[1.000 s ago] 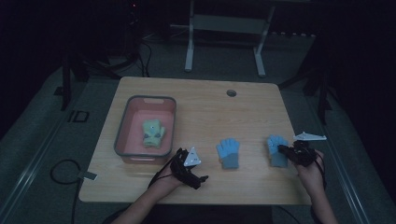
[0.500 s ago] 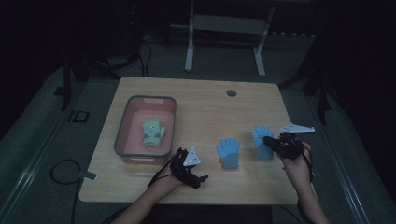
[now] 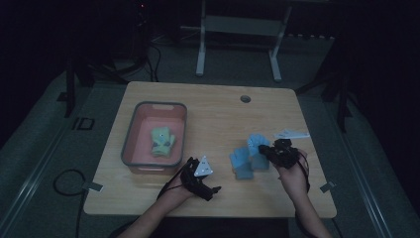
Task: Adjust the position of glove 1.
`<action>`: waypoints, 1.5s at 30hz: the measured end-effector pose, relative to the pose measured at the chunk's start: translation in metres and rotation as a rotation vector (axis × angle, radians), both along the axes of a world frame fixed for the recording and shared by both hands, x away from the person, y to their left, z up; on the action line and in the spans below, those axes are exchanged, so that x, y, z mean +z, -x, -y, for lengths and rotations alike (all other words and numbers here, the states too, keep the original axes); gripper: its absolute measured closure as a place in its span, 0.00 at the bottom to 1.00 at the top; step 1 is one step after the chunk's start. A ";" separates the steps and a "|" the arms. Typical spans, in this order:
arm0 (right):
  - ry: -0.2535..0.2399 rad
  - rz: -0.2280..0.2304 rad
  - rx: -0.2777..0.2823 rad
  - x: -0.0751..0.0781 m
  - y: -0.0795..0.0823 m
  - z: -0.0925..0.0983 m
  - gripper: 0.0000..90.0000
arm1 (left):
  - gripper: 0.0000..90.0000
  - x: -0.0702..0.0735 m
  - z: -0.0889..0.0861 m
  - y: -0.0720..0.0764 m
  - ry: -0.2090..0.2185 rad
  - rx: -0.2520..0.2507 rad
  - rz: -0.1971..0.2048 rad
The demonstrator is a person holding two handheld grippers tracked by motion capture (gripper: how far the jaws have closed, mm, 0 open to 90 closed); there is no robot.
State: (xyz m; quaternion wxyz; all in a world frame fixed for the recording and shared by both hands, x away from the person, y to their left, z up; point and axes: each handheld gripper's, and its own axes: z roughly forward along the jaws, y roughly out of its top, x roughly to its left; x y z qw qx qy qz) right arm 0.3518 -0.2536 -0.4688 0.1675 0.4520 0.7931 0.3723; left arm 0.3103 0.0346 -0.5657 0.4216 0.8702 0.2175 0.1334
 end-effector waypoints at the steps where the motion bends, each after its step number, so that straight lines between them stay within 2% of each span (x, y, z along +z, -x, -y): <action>1: 0.000 -0.002 0.002 -0.001 0.000 -0.003 0.96 | 0.03 0.000 0.000 0.000 0.000 0.000 0.000; 7: 0.004 -0.030 0.024 -0.010 0.000 -0.027 0.96 | 0.03 0.000 0.000 0.000 0.001 0.000 0.001; 11: 0.010 -0.049 0.026 -0.018 -0.001 -0.036 0.96 | 0.03 0.000 0.001 0.001 -0.009 -0.004 0.008; 16: 0.035 -0.072 0.035 -0.032 -0.002 -0.039 0.96 | 0.03 0.000 0.000 0.001 -0.003 -0.004 0.003; 20: 0.030 -0.105 0.034 -0.042 -0.006 -0.040 0.95 | 0.03 0.000 0.001 0.001 -0.006 -0.006 0.003; 29: 0.057 -0.156 0.040 -0.064 -0.012 -0.039 0.93 | 0.03 -0.001 0.001 0.001 -0.015 -0.001 0.005; 35: 0.042 -0.167 0.051 -0.064 -0.013 -0.038 0.88 | 0.03 -0.001 0.001 0.001 -0.010 -0.006 0.001; 41: 0.032 -0.133 0.071 -0.052 -0.010 -0.032 0.72 | 0.03 0.004 0.003 0.003 0.018 -0.005 0.016; 43: 0.032 -0.118 0.078 -0.048 -0.009 -0.028 0.70 | 0.05 0.007 0.003 0.003 0.032 0.006 0.003; 45: 0.029 -0.105 0.089 -0.045 -0.009 -0.024 0.65 | 0.05 0.008 0.003 0.003 0.027 0.005 -0.010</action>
